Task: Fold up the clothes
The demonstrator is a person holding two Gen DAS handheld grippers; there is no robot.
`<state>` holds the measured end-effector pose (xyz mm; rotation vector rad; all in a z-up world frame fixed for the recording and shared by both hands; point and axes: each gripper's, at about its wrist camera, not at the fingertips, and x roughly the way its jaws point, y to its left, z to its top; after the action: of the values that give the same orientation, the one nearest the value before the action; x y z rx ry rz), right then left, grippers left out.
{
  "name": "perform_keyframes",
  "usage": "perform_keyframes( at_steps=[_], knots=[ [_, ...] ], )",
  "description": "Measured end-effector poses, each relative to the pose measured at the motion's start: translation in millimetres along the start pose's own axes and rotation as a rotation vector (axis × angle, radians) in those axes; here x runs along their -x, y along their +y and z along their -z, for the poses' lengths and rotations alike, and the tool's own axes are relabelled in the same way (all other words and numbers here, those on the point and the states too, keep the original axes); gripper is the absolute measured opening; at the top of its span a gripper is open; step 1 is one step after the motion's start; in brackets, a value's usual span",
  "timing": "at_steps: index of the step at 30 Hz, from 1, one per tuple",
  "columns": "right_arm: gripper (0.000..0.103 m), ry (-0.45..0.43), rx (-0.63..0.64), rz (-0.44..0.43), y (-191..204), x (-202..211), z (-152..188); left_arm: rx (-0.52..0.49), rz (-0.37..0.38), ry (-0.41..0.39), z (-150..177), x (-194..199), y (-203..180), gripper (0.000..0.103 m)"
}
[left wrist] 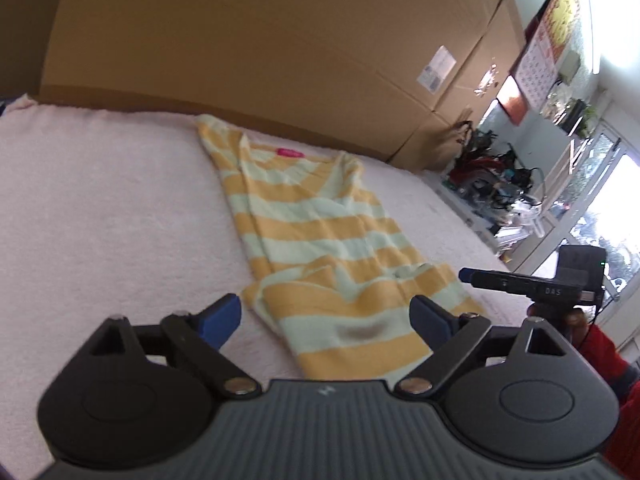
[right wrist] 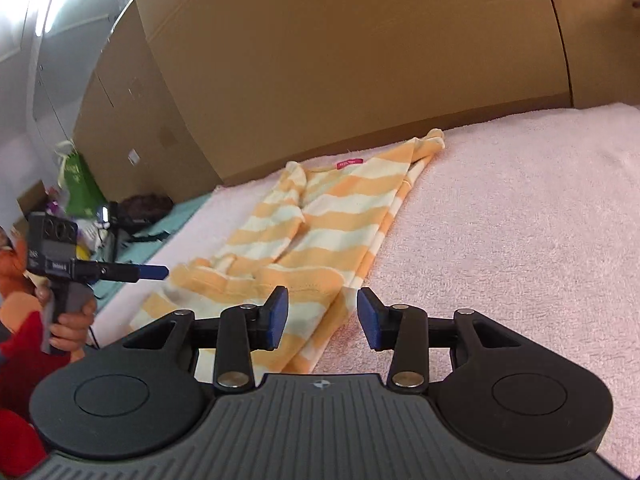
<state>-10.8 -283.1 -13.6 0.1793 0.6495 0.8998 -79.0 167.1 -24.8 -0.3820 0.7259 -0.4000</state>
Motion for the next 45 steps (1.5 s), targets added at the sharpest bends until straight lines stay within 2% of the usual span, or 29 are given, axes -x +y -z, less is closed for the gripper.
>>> perform_keyframes(
  at_steps=[2, 4, 6, 8, 9, 10, 11, 13, 15, 16, 17, 19, 21, 22, 23, 24, 25, 26, 27, 28, 30, 32, 35, 38, 40, 41, 44, 45],
  knots=[
    [0.042, 0.029, 0.003, 0.038, 0.5, -12.4, 1.6, 0.0, -0.031, 0.012, 0.2, -7.3, 3.0, 0.091],
    [0.042, 0.002, -0.011, 0.058, -0.3, -12.6, 1.6, 0.0, -0.028, 0.012, -1.3, -12.2, 0.7, 0.091],
    [0.026, -0.021, -0.023, 0.068, -0.5, -8.9, 2.2, -0.003, -0.013, 0.007, -1.1, -16.6, -2.8, 0.092],
    [0.018, -0.032, -0.017, 0.077, 3.9, -5.0, 2.1, -0.032, -0.014, 0.002, 0.6, -20.4, -8.6, 0.092],
    [0.015, -0.042, -0.006, 0.081, 7.7, -4.9, 1.9, -0.054, -0.022, -0.005, 1.4, -21.8, -11.7, 0.089],
    [0.015, -0.051, 0.004, 0.085, 11.5, -4.7, 1.8, -0.072, -0.024, -0.012, 2.3, -21.6, -14.7, 0.076],
    [0.014, -0.064, 0.017, 0.087, 15.8, -4.3, 1.5, -0.089, -0.026, -0.018, 3.1, -21.2, -17.8, 0.07],
    [0.013, -0.114, 0.046, 0.07, 25.9, -1.0, -0.1, -0.119, -0.018, -0.039, 4.2, -18.2, -23.0, 0.054],
    [0.013, -0.184, -0.027, -0.06, 23.1, 6.0, -4.0, -0.14, 0.004, -0.072, 4.3, -12.5, -27.2, 0.045],
    [0.013, -0.213, -0.07, -0.114, 20.2, 7.9, -5.7, -0.141, 0.027, -0.081, 3.7, -11.4, -26.9, 0.043],
    [0.014, -0.213, -0.14, -0.12, 11.4, 2.7, -6.0, -0.141, 0.053, -0.089, 2.9, -10.5, -26.3, 0.043],
    [0.014, -0.124, -0.253, -0.041, -9.4, -19.7, -1.2, -0.099, 0.065, -0.068, 0.2, -19.0, -16.6, 0.043],
    [0.012, -0.094, -0.318, -0.026, -24.3, -30.0, 9.5, -0.056, 0.073, -0.045, -0.8, -24.7, -7.3, 0.039],
    [0.012, -0.091, -0.321, -0.028, -24.8, -27.9, 9.4, -0.035, 0.077, -0.034, -1.2, -27.4, -2.7, 0.039],
    [0.019, -0.09, -0.289, -0.011, -20.6, -24.5, 6.5, -0.025, 0.088, -0.031, -2.2, -26.0, -0.9, 0.039],
    [0.034, -0.095, -0.246, 0.016, -14.8, -20.3, 3.5, -0.015, 0.101, -0.031, -3.2, -23.9, 0.4, 0.04],
    [0.043, -0.125, -0.165, 0.078, -3.2, -13.8, 0.1, -0.013, 0.118, -0.036, -4.1, -21.8, 0.9, 0.04],
    [0.046, -0.156, -0.087, 0.129, 7.7, -7.7, -3.7, -0.022, 0.133, -0.047, -4.4, -18.9, -0.3, 0.04],
    [0.045, -0.19, -0.025, 0.145, 16.5, -3.1, -8.8, -0.033, 0.149, -0.058, -4.8, -15.9, -1.7, 0.042],
    [0.044, -0.214, 0.029, 0.14, 25.0, 0.0, -14.7, -0.05, 0.148, -0.063, -4.7, -14.8, -3.7, 0.05],
    [0.044, -0.183, 0.083, -0.004, 39.3, -6.6, -32.1, -0.082, 0.133, -0.052, -2.6, -16.2, -7.9, 0.058],
    [0.043, -0.095, 0.08, -0.108, 50.7, -33.0, -48.7, -0.108, 0.122, -0.029, 0.4, -19.8, -11.6, 0.059],
    [0.034, 0.074, 0.05, -0.135, 59.7, -87.8, -64.7, -0.166, 0.085, -0.039, 6.2, -18.2, -21.5, 0.072],
    [0.029, 0.206, 0.124, -0.108, 72.1, -131.8, -65.8, -0.225, 0.046, -0.052, 12.2, -16.2, -31.5, 0.077],
    [0.021, 0.261, 0.156, -0.127, 77.3, -144.4, -63.1, -0.259, 0.02, -0.067, 15.4, -13.4, -36.5, 0.075],
    [0.012, 0.277, 0.178, -0.123, 80.4, -144.9, -61.5, -0.272, 0.007, -0.08, 16.5, -11.0, -37.8, 0.073],
    [0.008, 0.269, 0.206, -0.116, 86.1, -128.3, -63.5, -0.295, -0.019, -0.118, 17.4, -1.9, -40.1, 0.058],
    [0.008, 0.26, 0.211, -0.114, 87.6, -120.7, -65.0, -0.29, 0.0, -0.138, 16.1, 3.6, -39.6, 0.049]
  ],
)
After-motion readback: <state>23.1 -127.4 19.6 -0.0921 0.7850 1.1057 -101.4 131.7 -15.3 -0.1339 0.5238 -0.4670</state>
